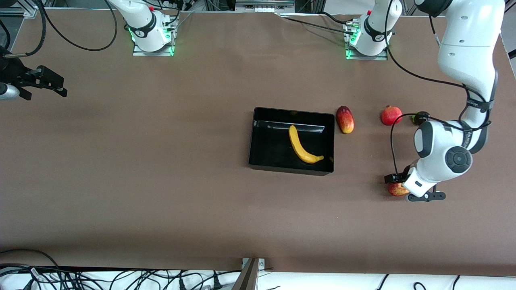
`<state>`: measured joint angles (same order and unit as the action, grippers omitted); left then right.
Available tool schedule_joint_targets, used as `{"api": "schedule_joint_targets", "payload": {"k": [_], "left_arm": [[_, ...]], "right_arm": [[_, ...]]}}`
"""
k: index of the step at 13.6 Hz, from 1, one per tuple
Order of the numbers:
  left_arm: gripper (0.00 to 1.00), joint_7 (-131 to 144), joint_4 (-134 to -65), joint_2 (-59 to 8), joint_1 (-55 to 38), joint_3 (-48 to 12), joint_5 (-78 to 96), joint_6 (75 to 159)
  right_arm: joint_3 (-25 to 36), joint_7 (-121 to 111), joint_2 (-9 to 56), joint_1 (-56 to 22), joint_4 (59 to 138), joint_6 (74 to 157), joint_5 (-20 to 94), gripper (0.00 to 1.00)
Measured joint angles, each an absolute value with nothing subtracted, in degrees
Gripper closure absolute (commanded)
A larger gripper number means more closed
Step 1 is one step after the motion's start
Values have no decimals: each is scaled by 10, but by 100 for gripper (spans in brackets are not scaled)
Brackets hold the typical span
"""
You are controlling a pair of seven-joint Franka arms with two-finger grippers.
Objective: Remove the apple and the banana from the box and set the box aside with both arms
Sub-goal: 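Move the left gripper back into the tray down onto the banana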
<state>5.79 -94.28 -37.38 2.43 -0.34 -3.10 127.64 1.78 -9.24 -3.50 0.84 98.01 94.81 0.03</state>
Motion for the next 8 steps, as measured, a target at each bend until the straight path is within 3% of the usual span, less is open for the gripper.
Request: {"api": "schedule_joint_targets", "payload": {"k": [4,8], "left_arm": [[0,223,-937,-245,-39,-8,18,1107],[0,467,-945,-226,-172,11,60,1102]], "right_arm": [[18,-92,-35,9,980,948,0,0],[18,-92,-35,9,980,948,0,0]]}}
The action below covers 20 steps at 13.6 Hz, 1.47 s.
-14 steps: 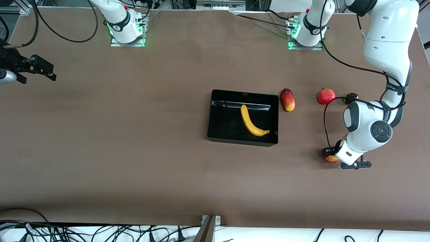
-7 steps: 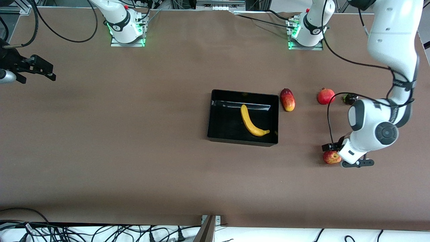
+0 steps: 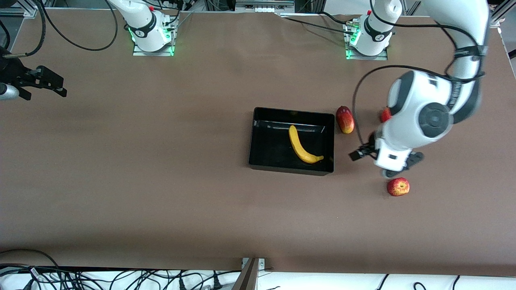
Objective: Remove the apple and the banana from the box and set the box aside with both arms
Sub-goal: 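Move the left gripper back into the tray down onto the banana, then grasp the yellow banana with the left gripper and lift it out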
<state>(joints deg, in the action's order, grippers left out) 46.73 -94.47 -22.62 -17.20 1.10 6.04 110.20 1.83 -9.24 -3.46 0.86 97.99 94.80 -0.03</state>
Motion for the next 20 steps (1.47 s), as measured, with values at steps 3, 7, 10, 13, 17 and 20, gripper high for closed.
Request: {"api": "schedule_joint_targets", "payload": {"k": [3,7,10,13,17,20], "left_arm": [[0,553,-951,-259,-229,22,83,1177],[0,585,-953,-325,-275,25,86,1261],[0,606,-953,-355,-294,26,86,1296],[0,618,-953,-367,-297,26,86,1313],[0,637,-953,-386,-302,28,86,1347],[0,650,-953,-387,-309,28,86,1351]], "right_arm": [[18,-92,-34,9,980,948,-1,0],[18,-92,-34,9,980,948,-1,0],[18,-92,-34,9,980,948,-1,0],[18,-92,-34,9,980,948,-1,0],[18,-92,-34,9,980,948,-1,0],[18,-92,-34,9,980,948,-1,0]]}}
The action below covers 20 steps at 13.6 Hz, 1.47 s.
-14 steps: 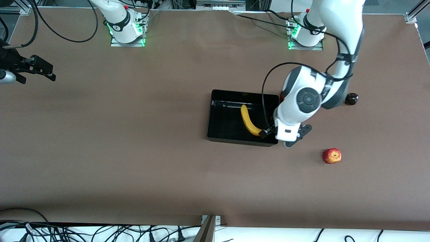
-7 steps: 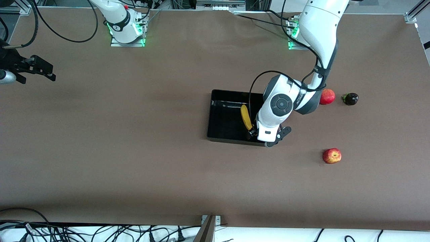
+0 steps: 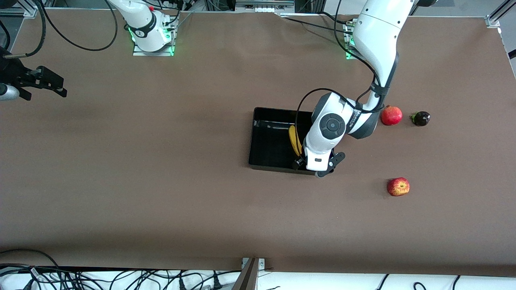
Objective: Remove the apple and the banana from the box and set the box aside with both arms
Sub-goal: 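Grasp the yellow banana with the left gripper and lift it out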
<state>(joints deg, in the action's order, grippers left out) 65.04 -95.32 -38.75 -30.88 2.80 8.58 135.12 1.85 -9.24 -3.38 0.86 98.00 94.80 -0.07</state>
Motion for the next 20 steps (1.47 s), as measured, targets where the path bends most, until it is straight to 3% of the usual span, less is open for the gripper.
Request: {"api": "schedule_joint_targets", "payload": {"k": [11,12,13,14,20], "left_arm": [[0,670,-1023,-405,-320,21,86,1439],[23,670,-1023,-404,-320,21,86,1439],[57,671,-1023,-404,-320,21,86,1439],[100,671,-1023,-404,-320,21,86,1439],[100,661,-1021,-395,-321,20,86,1422]], "right_arm": [[20,-92,-34,9,980,948,-1,0],[20,-92,-34,9,980,948,-1,0],[21,-92,-34,9,980,948,-1,0],[21,-92,-34,9,980,948,-1,0],[21,-92,-34,9,980,948,-1,0]]}}
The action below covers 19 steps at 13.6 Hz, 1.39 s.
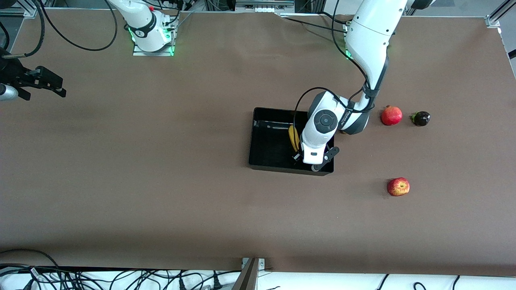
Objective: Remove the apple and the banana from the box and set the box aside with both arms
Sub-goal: 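Grasp the yellow banana with the left gripper and lift it out, then set the banana beside the apple while the right gripper reaches the tray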
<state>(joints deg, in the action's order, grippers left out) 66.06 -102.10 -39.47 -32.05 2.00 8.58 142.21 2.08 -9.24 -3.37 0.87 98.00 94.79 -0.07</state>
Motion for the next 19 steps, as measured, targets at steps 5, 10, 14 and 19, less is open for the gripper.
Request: {"api": "schedule_joint_targets", "payload": {"k": [5,10,14,19], "left_arm": [[100,632,-975,-279,-298,23,86,1177],[100,496,-918,-216,-227,25,86,995],[100,290,-914,-217,-119,31,66,962],[100,95,-917,-255,5,33,18,1049]], "right_arm": [[22,-92,-25,9,980,947,-1,0],[22,-93,-21,8,980,927,-1,0],[12,-93,-16,-5,981,917,0,0],[4,9,46,-93,972,923,9,0]]}}
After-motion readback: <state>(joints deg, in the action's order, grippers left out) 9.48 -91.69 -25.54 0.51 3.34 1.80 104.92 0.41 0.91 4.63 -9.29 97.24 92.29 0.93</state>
